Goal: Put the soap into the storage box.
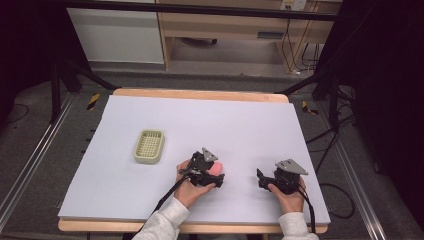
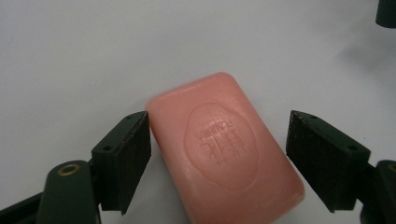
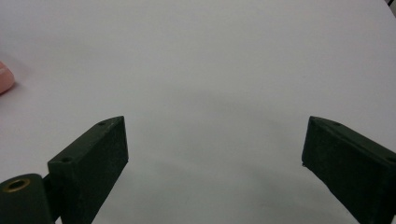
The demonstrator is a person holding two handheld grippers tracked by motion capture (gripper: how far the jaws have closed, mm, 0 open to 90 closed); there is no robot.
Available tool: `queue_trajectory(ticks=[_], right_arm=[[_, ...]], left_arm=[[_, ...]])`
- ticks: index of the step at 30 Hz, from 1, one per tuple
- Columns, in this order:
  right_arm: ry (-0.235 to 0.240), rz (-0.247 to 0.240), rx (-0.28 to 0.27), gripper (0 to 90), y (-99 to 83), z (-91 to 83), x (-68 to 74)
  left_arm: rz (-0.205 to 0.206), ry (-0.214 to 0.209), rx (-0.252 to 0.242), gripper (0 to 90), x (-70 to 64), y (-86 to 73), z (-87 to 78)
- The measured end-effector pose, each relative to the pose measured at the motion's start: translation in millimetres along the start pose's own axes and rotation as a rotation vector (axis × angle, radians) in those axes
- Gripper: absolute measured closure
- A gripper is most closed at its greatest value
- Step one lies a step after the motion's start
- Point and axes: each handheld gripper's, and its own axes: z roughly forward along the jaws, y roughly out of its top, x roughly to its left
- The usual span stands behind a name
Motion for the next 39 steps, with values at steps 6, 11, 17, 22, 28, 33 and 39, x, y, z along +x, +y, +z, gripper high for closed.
queue_trajectory(ticks=[6, 11, 17, 22, 28, 33, 39], right_arm=[[0.0, 0.0, 0.001, 7.3, 0.0, 0.1, 0.0], [-0.001, -0.001, 0.001, 7.3, 0.1, 0.0, 0.1], [0.0, -0.003, 0.0, 7.3, 0.1, 0.1, 0.2], [-0.002, -0.005, 0.002, 7.3, 0.1, 0.3, 0.2], [-0.001, -0.001, 0.005, 7.3, 0.1, 0.3, 0.4], [0.0, -0.001, 0.006, 7.2, 0.2, 0.4, 0.4], [0.0, -0.001, 0.006, 7.2, 0.2, 0.4, 0.4]], left_arm=[[-0.014, -0.008, 0.01, 22.0, 1.7, -1.0, 1.0], [-0.03, -0.033, 0.016, 25.7, 3.5, -1.7, 0.0], [-0.042, -0.058, 0.02, 30.7, 5.4, -3.0, -2.0], [-0.044, -0.064, 0.023, 35.1, 5.6, -4.0, -4.6], [-0.033, -0.055, 0.032, 35.1, 4.8, -2.6, -5.4], [-0.039, -0.052, 0.025, 30.3, 4.2, 3.1, -7.3], [-0.036, -0.039, 0.042, 29.6, 2.0, 8.3, -2.1]])
